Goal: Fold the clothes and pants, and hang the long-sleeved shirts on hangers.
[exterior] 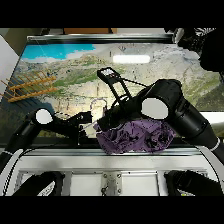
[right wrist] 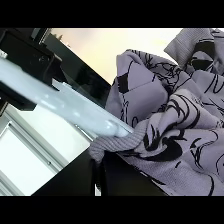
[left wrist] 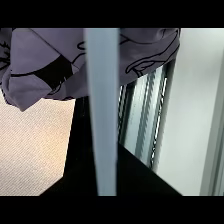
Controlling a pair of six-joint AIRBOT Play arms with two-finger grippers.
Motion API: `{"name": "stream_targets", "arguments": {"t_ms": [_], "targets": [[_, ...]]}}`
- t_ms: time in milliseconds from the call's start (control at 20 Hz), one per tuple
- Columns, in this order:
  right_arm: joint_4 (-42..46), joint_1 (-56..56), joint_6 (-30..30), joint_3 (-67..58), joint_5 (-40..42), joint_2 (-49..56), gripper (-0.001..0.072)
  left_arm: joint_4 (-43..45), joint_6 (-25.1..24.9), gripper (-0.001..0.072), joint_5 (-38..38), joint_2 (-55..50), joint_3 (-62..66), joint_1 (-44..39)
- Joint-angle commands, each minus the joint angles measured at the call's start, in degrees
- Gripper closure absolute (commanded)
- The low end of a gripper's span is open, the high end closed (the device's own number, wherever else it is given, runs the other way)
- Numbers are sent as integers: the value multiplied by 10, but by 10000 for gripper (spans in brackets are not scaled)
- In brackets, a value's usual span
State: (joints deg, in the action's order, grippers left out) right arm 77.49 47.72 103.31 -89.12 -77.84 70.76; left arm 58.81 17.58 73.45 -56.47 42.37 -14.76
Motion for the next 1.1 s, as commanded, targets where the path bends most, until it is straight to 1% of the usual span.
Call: {"name": "stream_targets", "arguments": {"t_ms": [0,300,350,450,500,750,1050], "targets": [[-2,-1,0,0,0,1,686,-4,-2,691,0,0,0,0],[-6,-1,0,0,-2,0,673,-4,-2,690,1,0,0,0],[-8,-1,0,0,-2,0,596,-4,-2,690,1,0,0,0],[-8,-1,0,0,-1,0,54,-4,-2,690,1,0,0,0],[-8,-1,0,0,-2,0,28,-4,-2,690,1,0,0,0],[-16,-1,0,-3,-2,-20,32,-4,-2,690,1,0,0,0],[-3,-2,-1,-19,-28,-59,39,-4,-2,690,0,0,0,0]]}}
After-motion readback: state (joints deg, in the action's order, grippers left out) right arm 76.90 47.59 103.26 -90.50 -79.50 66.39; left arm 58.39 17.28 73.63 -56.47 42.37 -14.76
